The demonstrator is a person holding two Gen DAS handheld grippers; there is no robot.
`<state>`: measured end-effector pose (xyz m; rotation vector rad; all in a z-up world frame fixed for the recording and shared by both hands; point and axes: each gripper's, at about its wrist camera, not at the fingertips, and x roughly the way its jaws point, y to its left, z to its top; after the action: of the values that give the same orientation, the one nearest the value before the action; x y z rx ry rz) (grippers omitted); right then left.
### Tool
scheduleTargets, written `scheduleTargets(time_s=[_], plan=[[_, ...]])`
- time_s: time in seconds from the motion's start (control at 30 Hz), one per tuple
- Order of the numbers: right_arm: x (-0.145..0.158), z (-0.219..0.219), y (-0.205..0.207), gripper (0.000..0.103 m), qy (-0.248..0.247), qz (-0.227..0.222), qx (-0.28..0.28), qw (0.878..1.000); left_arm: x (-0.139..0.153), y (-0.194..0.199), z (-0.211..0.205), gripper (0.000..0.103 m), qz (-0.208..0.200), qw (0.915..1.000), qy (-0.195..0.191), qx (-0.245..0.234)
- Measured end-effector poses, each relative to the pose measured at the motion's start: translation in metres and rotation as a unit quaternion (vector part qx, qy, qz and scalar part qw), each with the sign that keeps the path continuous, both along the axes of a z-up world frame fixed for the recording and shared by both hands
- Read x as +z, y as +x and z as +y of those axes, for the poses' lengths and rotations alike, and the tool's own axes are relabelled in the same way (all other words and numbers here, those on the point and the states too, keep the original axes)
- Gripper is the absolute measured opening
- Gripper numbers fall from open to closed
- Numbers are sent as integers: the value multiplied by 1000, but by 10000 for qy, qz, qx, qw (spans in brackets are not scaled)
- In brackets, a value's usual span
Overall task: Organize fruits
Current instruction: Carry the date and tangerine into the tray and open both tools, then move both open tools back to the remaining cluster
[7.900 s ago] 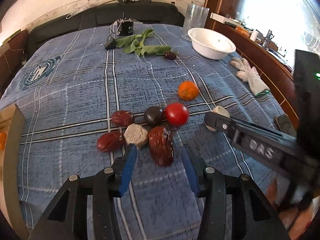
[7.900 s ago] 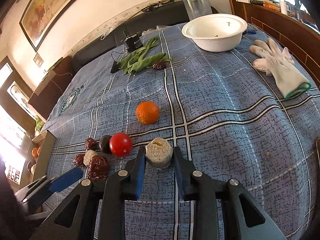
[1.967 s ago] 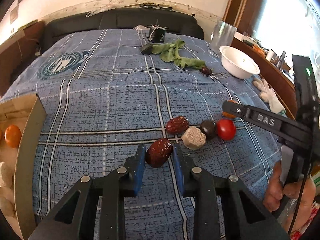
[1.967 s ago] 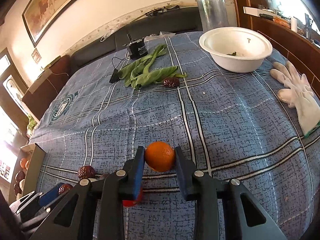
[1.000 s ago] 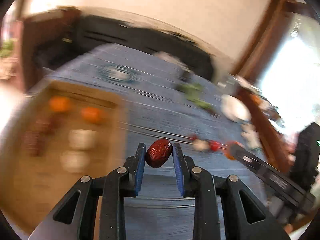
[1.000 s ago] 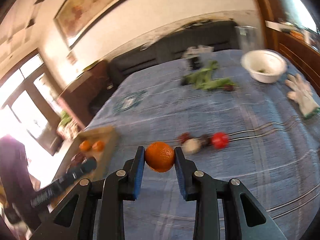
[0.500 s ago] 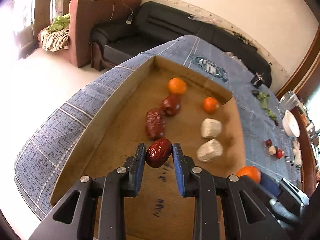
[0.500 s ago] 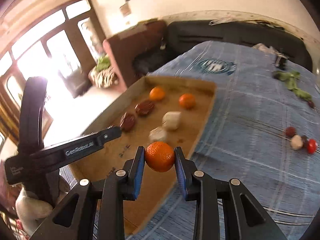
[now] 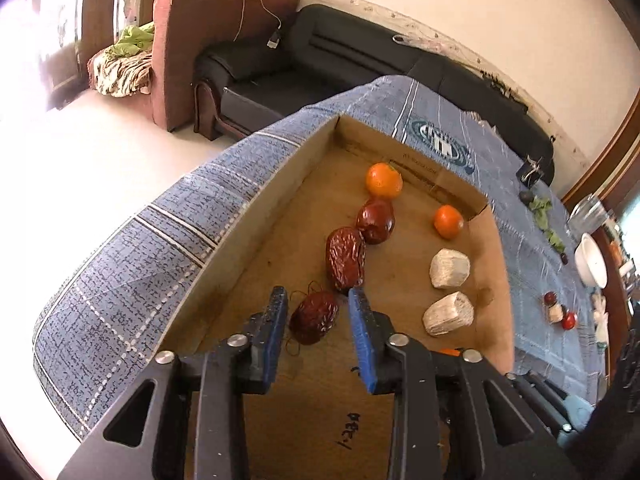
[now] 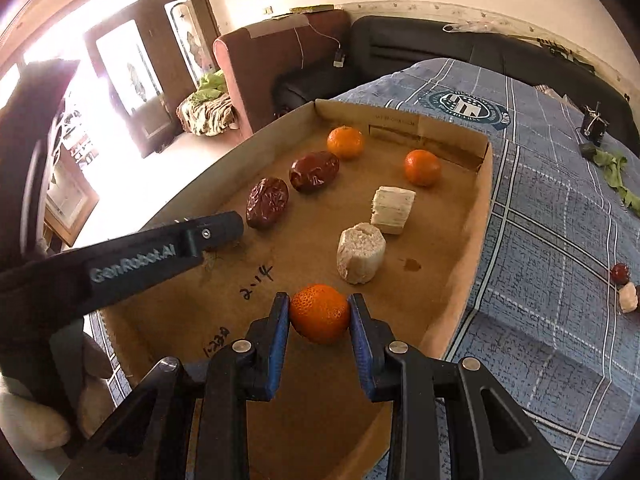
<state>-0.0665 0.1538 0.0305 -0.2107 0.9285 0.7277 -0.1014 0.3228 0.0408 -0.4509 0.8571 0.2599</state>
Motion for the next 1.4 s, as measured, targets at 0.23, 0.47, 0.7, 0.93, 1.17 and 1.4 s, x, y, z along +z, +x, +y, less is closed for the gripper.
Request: scheduleTargets(time_s=[0.23,0.47,0.7,0.93,1.17,1.4], plan=[[9,-6,-6,37,231,38,-55,9997,20,-15,3,62,-340,9993,-110,113],[30,-40,-20,55,773,-106,-460,9959,43,-28,-16,84,-647,9973,344,83],[39,-101,-14,58,1194,-10,-1295,9844,61,-34,-65,84,-811,9914,920,-462],[40,-144,-14,63,1409,81,-1841,9727,66,-37,-109,84,-814,9827,1454,-810],[38,-163,-21,64,1483,69,-1931,9699,67,-37,-134,84,-773,9798,1581,-951],[38,-180,-23,66,1576,50,-2028,9664,68,-35,-155,83,-685,9760,1774,-1058]])
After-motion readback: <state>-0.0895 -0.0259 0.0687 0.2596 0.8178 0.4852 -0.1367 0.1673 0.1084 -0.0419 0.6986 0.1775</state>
